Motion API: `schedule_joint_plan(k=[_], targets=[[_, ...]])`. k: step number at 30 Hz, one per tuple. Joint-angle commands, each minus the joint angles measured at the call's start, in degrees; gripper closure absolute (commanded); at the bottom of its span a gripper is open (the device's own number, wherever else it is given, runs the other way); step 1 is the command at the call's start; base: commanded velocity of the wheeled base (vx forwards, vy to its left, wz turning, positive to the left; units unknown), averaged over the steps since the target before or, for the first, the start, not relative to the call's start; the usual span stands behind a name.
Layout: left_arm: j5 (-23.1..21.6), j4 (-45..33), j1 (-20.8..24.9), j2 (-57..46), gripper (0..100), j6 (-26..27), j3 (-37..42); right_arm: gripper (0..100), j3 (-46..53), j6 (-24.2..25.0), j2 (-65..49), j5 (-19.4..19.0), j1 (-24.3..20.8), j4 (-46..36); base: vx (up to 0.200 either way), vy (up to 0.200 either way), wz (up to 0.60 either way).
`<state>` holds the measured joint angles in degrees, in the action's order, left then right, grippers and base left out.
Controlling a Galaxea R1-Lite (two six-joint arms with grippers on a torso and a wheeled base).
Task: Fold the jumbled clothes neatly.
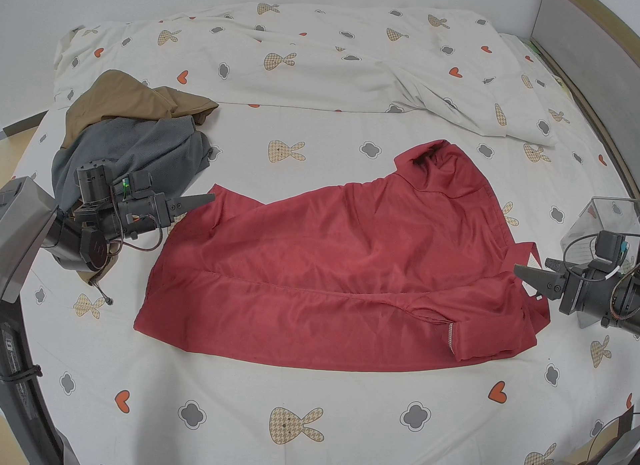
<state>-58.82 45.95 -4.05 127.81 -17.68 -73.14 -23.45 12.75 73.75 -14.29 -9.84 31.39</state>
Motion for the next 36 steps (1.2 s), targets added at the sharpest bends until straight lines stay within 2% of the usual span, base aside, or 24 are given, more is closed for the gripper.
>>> schedule_joint_plan(k=[1, 5, 12, 19, 31, 36], targets=[[0.0, 0.2, -2.3, 3.8, 0, 0.5, -3.1, 0, 0.0, 0.0, 0.2, 0.0, 0.1, 0.1, 0.000, 0.000, 0.00], [0.0, 0.1, -2.7, 5.3, 0, 3.9, -3.7, 0, 0.0, 0.0, 0.2, 0.0, 0.0, 0.1, 0.000, 0.000, 0.00], [0.1, 0.0, -2.7, 8.2, 0, 5.0, -6.7, 0, 0.1, 0.0, 0.0, 0.0, 0.0, 0.1, 0.000, 0.000, 0.00], [0.1, 0.0, -2.9, 9.7, 0, 5.4, -8.6, 0, 0.3, 0.0, 0.0, 0.0, 0.0, 0.1, 0.000, 0.000, 0.00], [0.1, 0.1, -5.7, 9.4, 0, 5.5, -9.6, 0, 0.5, 0.0, -0.1, 0.0, 0.0, 0.1, 0.000, 0.000, 0.00], [0.1, 0.1, -4.1, 11.7, 0, 5.5, -10.3, 0, 0.7, -0.1, -0.2, 0.0, 0.0, 0.1, 0.000, 0.000, 0.00]])
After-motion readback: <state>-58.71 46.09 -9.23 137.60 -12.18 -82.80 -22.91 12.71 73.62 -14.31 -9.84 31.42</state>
